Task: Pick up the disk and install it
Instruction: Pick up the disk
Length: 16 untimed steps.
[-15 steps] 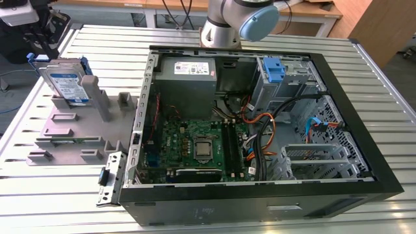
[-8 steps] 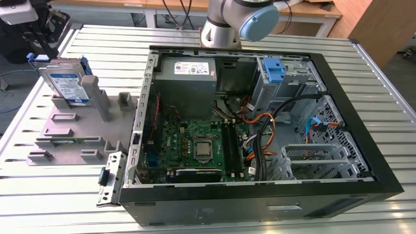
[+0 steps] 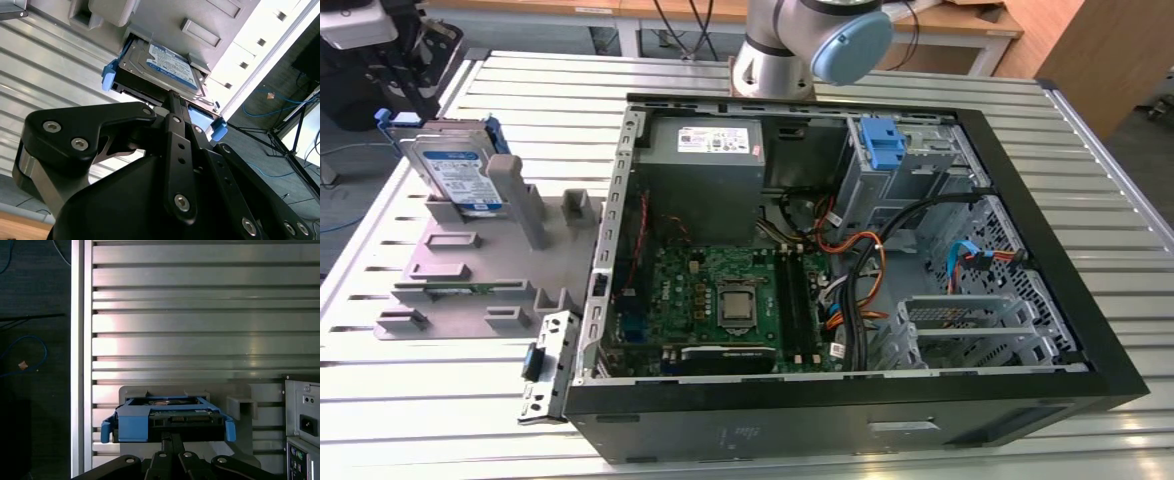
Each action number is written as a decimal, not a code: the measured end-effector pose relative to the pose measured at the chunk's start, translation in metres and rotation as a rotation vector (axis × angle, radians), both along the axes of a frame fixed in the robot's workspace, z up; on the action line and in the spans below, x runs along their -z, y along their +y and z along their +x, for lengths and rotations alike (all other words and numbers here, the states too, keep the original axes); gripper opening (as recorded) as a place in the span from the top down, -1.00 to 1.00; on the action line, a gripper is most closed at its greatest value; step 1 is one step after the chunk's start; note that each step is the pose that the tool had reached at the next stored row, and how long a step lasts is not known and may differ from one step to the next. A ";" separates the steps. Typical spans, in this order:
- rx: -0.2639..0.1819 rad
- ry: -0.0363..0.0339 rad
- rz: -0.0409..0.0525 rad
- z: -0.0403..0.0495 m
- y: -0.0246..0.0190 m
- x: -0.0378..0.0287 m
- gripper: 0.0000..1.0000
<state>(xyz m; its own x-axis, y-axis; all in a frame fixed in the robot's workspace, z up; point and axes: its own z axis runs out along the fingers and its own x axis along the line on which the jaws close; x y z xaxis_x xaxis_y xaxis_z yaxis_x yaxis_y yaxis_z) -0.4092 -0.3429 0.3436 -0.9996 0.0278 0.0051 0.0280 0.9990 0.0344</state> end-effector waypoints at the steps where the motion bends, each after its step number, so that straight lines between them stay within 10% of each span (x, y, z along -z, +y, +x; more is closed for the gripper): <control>1: 0.000 0.0000 0.0000 0.0000 0.0000 0.0000 0.79; 16: -0.174 0.0000 0.0000 0.0000 0.0000 0.0002 0.79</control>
